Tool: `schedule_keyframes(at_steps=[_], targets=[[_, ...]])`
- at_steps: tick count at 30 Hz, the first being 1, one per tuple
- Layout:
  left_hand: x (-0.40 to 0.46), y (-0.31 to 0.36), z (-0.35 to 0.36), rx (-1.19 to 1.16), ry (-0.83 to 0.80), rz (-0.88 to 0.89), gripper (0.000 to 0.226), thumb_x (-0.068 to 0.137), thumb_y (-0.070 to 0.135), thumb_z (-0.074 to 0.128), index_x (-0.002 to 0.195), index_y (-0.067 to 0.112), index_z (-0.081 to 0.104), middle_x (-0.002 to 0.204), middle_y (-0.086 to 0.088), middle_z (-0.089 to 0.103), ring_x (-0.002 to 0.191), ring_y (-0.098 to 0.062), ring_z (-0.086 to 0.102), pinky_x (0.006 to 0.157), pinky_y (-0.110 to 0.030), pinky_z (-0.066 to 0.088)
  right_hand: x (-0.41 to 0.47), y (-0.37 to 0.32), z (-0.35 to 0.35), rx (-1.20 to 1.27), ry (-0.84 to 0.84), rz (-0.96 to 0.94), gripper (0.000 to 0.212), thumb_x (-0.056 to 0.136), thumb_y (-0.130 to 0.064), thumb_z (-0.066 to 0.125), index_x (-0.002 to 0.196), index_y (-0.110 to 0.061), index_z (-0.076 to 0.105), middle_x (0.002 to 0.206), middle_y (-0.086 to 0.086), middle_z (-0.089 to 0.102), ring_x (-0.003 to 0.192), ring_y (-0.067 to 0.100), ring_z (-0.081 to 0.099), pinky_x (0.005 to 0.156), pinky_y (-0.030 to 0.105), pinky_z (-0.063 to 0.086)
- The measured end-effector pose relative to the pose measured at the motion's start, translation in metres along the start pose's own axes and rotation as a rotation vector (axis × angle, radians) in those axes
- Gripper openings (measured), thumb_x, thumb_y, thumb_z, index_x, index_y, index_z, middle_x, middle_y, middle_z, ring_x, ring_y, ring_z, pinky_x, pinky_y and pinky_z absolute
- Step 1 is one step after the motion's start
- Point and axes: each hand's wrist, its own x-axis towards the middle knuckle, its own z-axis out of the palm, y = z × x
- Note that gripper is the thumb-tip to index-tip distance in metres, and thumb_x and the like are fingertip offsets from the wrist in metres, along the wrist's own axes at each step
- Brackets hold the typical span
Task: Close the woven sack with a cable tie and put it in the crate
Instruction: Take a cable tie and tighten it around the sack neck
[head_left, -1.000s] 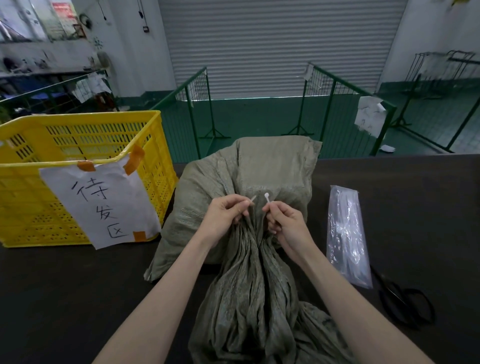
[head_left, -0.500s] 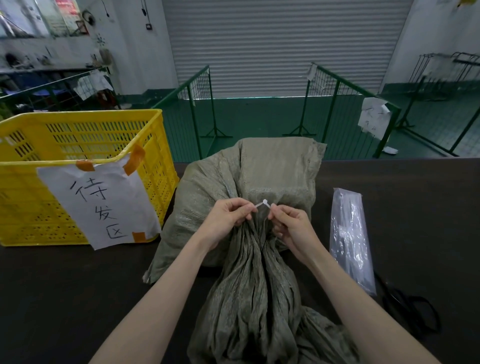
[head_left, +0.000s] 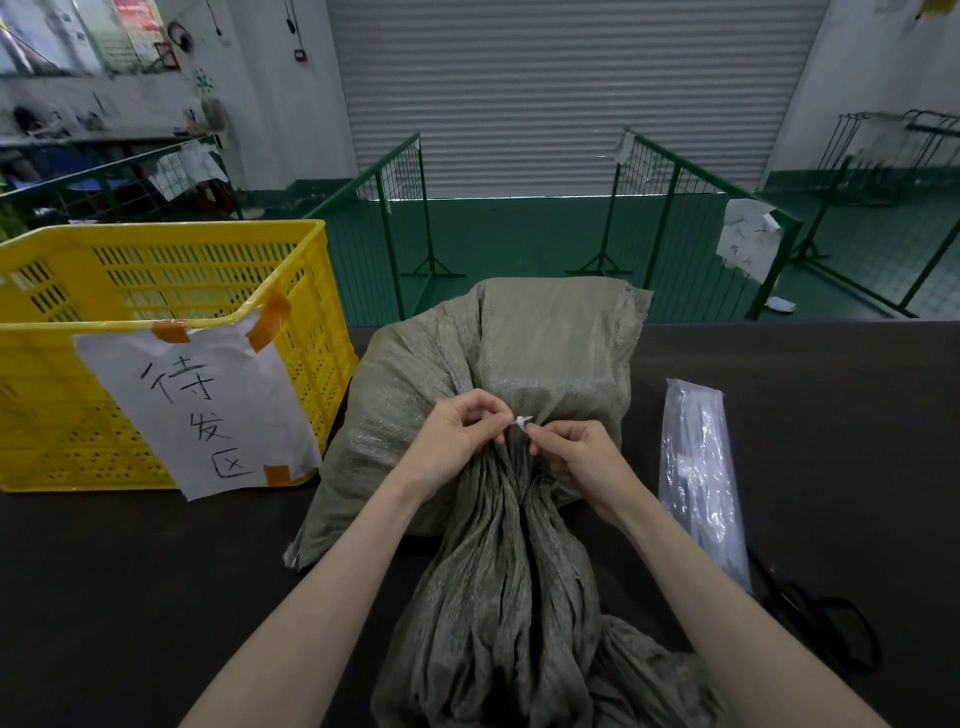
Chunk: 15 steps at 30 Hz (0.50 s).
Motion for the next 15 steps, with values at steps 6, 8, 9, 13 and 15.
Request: schedule_keyframes(at_steps=[6, 8, 9, 13, 15], targets=[[-0.0004, -0.0027, 0.0005, 0.034, -0.019, 0.074, 0.010, 0.090, 0.004, 0.059, 0.090, 0.014, 0.060, 0.055, 0.010, 0.060, 0.057, 0.001, 0.052, 0.064, -0.009, 0.040, -0.0007, -0.0020, 0.0032, -0.054, -0.015, 0.021, 0.033, 0.090, -0.024, 0.062, 0.061, -0.008, 0.063, 0.041, -0.005, 0.030, 0.035, 0.006, 0.023, 0.036, 0.016, 0.020], [-0.0006, -0.0043, 0.0009, 0.070, -0.040, 0.086, 0.011, 0.090, 0.004, 0.059, 0.090, 0.015, 0.062, 0.056, 0.010, 0.061, 0.059, 0.000, 0.053, 0.067, -0.011, 0.042, -0.0006, -0.0032, 0.0037, -0.089, -0.021, 0.026, 0.033, 0.089, -0.024, 0.063, 0.059, -0.009, 0.063, 0.039, -0.005, 0.030, 0.034, 0.005, 0.023, 0.036, 0.016, 0.020], [-0.0006, -0.0051, 0.0011, 0.088, -0.043, 0.089, 0.011, 0.090, 0.004, 0.060, 0.090, 0.015, 0.063, 0.057, 0.010, 0.061, 0.060, 0.000, 0.054, 0.068, -0.011, 0.042, -0.0001, -0.0035, 0.0042, -0.103, -0.020, 0.025, 0.033, 0.089, -0.024, 0.063, 0.059, -0.010, 0.063, 0.038, -0.006, 0.030, 0.034, 0.005, 0.023, 0.036, 0.016, 0.020], [-0.0038, -0.0036, 0.0024, 0.087, -0.024, 0.108, 0.012, 0.087, 0.002, 0.063, 0.087, 0.013, 0.066, 0.067, 0.005, 0.063, 0.064, 0.001, 0.057, 0.068, -0.011, 0.044, -0.0023, -0.0046, 0.0031, -0.100, 0.024, -0.007, 0.030, 0.087, -0.026, 0.066, 0.064, -0.007, 0.067, 0.042, -0.002, 0.036, 0.036, 0.006, 0.028, 0.038, 0.016, 0.023], [-0.0055, -0.0030, 0.0028, 0.090, -0.015, 0.114, 0.011, 0.085, 0.003, 0.065, 0.086, 0.014, 0.067, 0.072, 0.004, 0.065, 0.067, 0.001, 0.058, 0.068, -0.011, 0.045, -0.0046, -0.0049, 0.0028, -0.094, 0.055, -0.029, 0.025, 0.085, -0.025, 0.068, 0.070, -0.004, 0.070, 0.045, -0.001, 0.046, 0.038, 0.005, 0.037, 0.040, 0.016, 0.030]])
